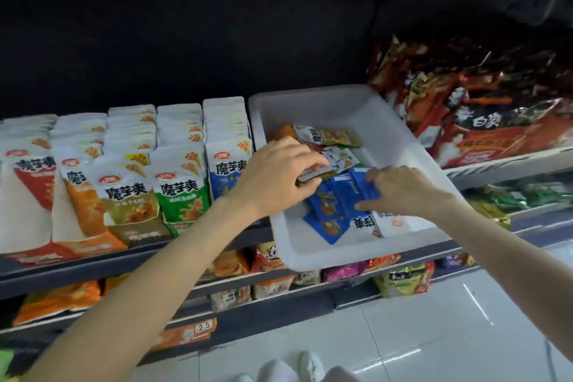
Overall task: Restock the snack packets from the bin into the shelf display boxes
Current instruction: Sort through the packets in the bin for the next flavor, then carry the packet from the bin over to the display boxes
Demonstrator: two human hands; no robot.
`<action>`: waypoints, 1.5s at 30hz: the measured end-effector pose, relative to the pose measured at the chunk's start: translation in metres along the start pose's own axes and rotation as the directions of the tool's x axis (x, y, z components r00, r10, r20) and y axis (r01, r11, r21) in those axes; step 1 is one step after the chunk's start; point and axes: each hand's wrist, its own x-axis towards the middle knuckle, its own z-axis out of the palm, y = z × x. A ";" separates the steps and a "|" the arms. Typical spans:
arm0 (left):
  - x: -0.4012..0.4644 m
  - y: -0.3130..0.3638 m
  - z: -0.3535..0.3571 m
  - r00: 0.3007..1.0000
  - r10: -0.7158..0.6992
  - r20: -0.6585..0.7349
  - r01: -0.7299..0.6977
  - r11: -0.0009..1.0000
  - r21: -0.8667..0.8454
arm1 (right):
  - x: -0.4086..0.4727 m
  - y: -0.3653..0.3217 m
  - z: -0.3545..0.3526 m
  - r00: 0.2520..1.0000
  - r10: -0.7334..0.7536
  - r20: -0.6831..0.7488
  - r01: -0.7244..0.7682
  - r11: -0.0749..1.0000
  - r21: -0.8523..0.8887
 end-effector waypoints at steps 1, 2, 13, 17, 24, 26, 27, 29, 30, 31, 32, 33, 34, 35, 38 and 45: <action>0.011 -0.003 0.004 0.999 -0.002 0.044 0.000 0.999 0.034 | 0.001 -0.001 0.002 0.999 -0.008 0.032 0.009 1.000 -0.009; 0.021 -0.005 0.009 0.996 -0.004 0.086 -0.002 0.998 0.066 | 0.001 -0.001 0.004 0.998 -0.020 0.057 0.021 1.000 -0.014; 0.053 0.009 0.033 0.984 0.095 0.152 -0.083 0.993 -0.086 | -0.031 0.006 -0.029 0.949 0.072 -0.307 -0.086 0.996 -0.032; 0.057 0.027 0.019 0.997 0.028 0.073 -0.001 0.941 -0.338 | -0.058 0.023 -0.060 0.802 0.091 -0.590 0.167 0.915 0.368; 0.015 0.023 -0.006 0.926 -0.375 -0.051 0.213 0.628 -0.749 | -0.055 0.026 -0.089 0.881 0.215 -0.421 0.349 0.305 0.886; 0.001 0.023 -0.013 0.911 -0.406 -0.068 0.211 0.602 -0.770 | -0.049 0.009 -0.089 0.920 0.103 -0.378 0.350 0.221 0.910; -0.005 0.023 -0.017 0.904 -0.420 -0.080 0.214 0.608 -0.765 | -0.046 -0.001 -0.090 0.917 0.047 -0.397 0.375 0.241 0.895; -0.019 0.020 -0.023 0.865 -0.485 -0.132 0.233 0.620 -0.750 | -0.038 -0.022 -0.095 0.887 -0.010 -0.462 0.444 0.295 0.846; -0.027 0.017 -0.026 0.820 -0.543 -0.179 0.253 0.626 -0.738 | -0.033 -0.030 -0.099 0.865 -0.014 -0.502 0.479 0.319 0.817; -0.037 0.012 -0.029 0.760 -0.604 -0.239 0.281 0.637 -0.718 | -0.028 -0.038 -0.102 0.840 -0.010 -0.542 0.512 0.343 0.787; -0.049 0.007 -0.031 0.697 -0.648 -0.306 0.313 0.659 -0.684 | -0.022 -0.044 -0.107 0.813 -0.007 -0.583 0.545 0.364 0.755; -0.061 0.002 -0.032 0.648 -0.664 -0.372 0.352 0.695 -0.627 | -0.017 -0.050 -0.111 0.788 -0.007 -0.615 0.571 0.379 0.728; -0.074 -0.003 -0.032 0.627 -0.648 -0.432 0.398 0.743 -0.538 | -0.011 -0.057 -0.115 0.771 -0.012 -0.637 0.591 0.387 0.708; -0.088 -0.008 -0.030 0.638 -0.606 -0.475 0.448 0.794 -0.411 | -0.006 -0.064 -0.119 0.765 -0.026 -0.643 0.600 0.393 0.697; -0.118 -0.019 -0.016 0.789 -0.426 -0.443 0.488 0.872 0.032 | 0.011 -0.090 -0.126 0.760 -0.106 -0.642 0.595 0.510 0.620; -0.135 -0.019 0.009 0.905 -0.335 -0.262 0.407 0.861 0.306 | 0.049 -0.139 -0.114 0.788 -0.352 -0.506 0.519 0.821 0.237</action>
